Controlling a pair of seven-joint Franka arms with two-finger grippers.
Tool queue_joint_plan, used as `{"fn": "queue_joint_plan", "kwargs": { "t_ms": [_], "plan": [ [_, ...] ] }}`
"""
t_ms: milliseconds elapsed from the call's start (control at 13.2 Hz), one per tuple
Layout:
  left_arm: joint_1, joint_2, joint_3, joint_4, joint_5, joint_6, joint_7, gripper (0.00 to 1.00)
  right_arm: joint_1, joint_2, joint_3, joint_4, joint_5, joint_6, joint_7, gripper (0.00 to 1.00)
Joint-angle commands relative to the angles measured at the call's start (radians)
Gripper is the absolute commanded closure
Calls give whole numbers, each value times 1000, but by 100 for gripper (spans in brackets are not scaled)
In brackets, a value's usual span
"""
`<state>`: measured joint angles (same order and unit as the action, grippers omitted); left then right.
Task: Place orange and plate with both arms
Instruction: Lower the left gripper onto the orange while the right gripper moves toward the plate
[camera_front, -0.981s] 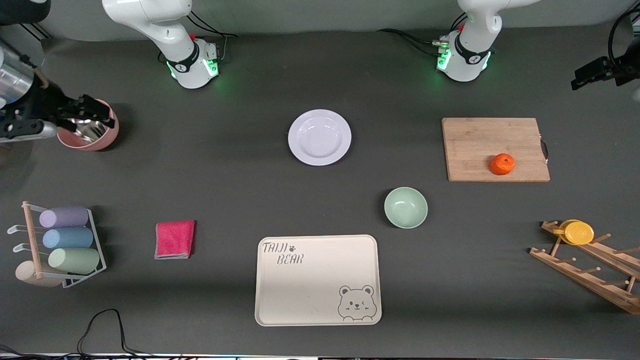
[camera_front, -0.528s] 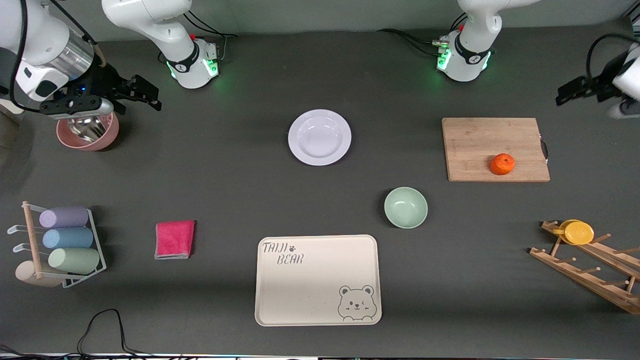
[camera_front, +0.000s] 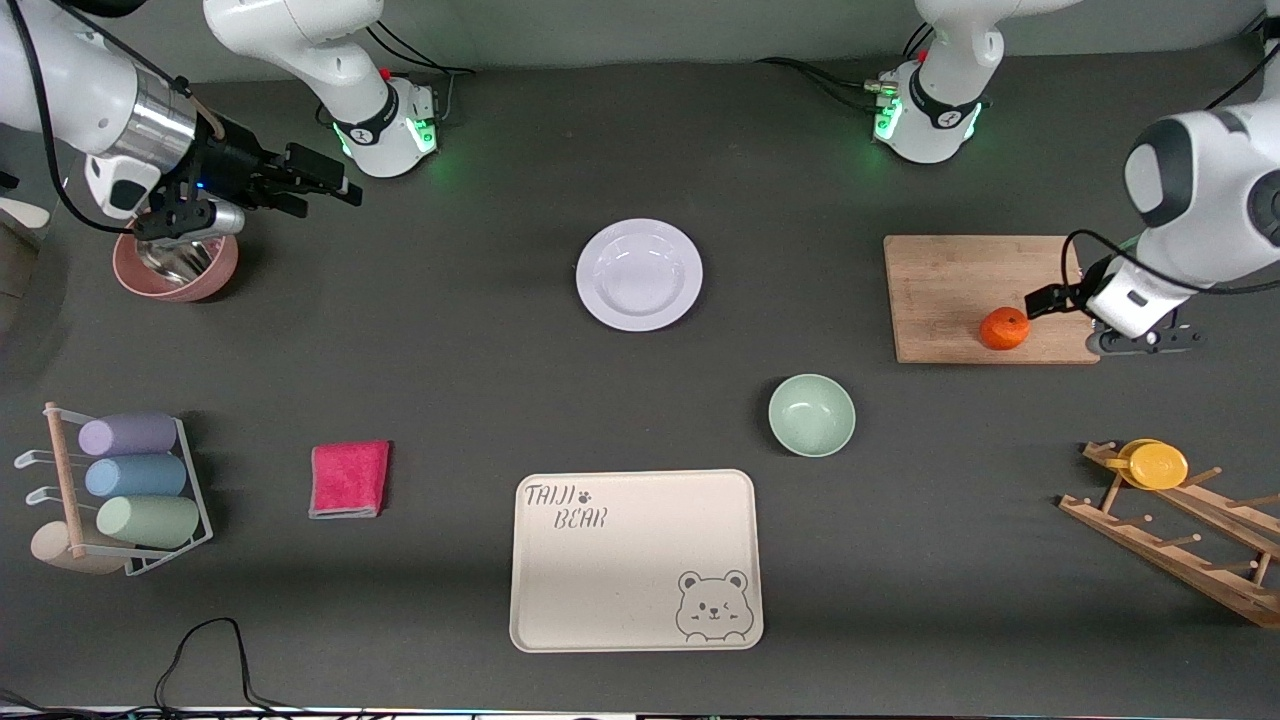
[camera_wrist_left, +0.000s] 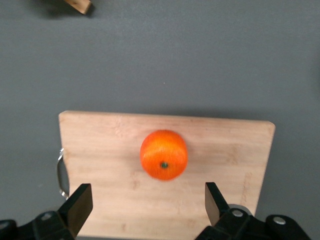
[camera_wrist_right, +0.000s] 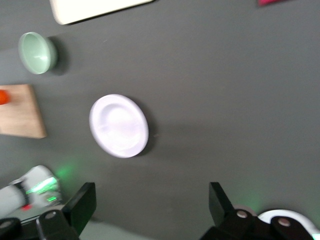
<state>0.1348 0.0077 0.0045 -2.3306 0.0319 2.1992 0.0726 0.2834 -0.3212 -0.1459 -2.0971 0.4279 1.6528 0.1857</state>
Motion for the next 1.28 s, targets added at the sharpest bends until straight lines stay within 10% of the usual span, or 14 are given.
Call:
{"fn": "queue_joint_plan", "kwargs": {
  "t_ms": [0, 604, 1057, 1208],
  "plan": [
    [-7, 44, -1, -2, 10, 49, -8, 0, 0, -45, -47, -122, 130, 54, -121, 0],
    [-27, 142, -3, -151, 10, 327, -40, 0, -1, -16, -98, -506, 607, 263, -657, 0],
    [-46, 170, -1, -164, 10, 329, -65, 0, -17, 201, -98, -578, 848, 266, -1092, 0],
    [-43, 170, -1, -165, 10, 333, -63, 22, -15, 286, -98, -586, 926, 255, -1224, 0]
  ]
}}
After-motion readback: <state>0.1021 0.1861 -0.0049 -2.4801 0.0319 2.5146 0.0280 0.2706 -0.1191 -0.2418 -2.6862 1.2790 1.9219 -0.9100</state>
